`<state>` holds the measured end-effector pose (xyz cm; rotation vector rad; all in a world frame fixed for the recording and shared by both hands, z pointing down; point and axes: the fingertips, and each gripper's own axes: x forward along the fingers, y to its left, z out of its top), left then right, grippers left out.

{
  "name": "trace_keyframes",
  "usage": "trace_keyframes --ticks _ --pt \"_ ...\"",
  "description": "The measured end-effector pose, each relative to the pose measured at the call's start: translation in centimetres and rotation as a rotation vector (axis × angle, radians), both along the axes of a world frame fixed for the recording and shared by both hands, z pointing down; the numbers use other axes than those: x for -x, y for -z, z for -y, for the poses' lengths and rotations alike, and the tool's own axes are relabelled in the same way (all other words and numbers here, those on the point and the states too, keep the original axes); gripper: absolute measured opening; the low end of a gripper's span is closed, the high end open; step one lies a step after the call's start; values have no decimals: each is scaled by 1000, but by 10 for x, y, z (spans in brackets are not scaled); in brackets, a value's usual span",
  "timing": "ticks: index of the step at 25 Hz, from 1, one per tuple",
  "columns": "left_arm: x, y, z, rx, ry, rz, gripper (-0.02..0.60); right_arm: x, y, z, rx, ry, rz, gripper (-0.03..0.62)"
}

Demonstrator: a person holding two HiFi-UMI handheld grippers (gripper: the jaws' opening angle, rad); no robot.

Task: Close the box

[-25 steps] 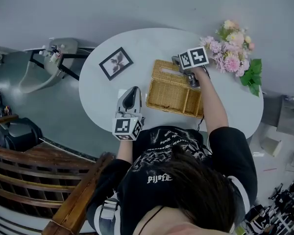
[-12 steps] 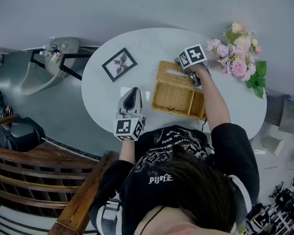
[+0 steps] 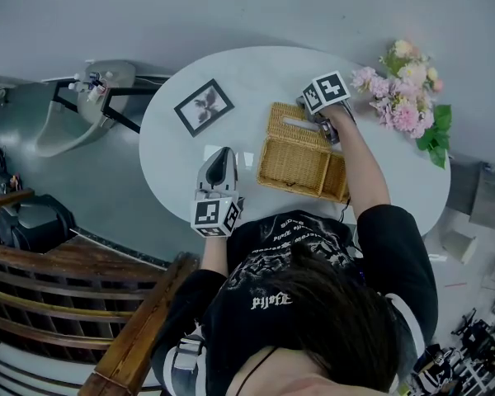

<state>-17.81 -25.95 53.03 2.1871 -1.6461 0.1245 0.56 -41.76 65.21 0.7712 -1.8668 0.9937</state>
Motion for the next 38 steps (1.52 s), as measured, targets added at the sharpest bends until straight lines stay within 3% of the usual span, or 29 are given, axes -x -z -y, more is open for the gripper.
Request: trace_keyframes --ticks 17,21,24,38 --pt "-20 10 -11 -35 -51 -2 32 -7 59 10 -228 -14 10 46" --pt "-24 14 -16 -43 -62 -2 32 3 78 7 -289 -25 60 44" --pt "-27 13 -21 -42 -69 -7 32 -7 83 3 -326 -43 13 44" --pt "-32 6 -42 -30 -34 -15 32 -7 135 -18 -509 -53 37 44"
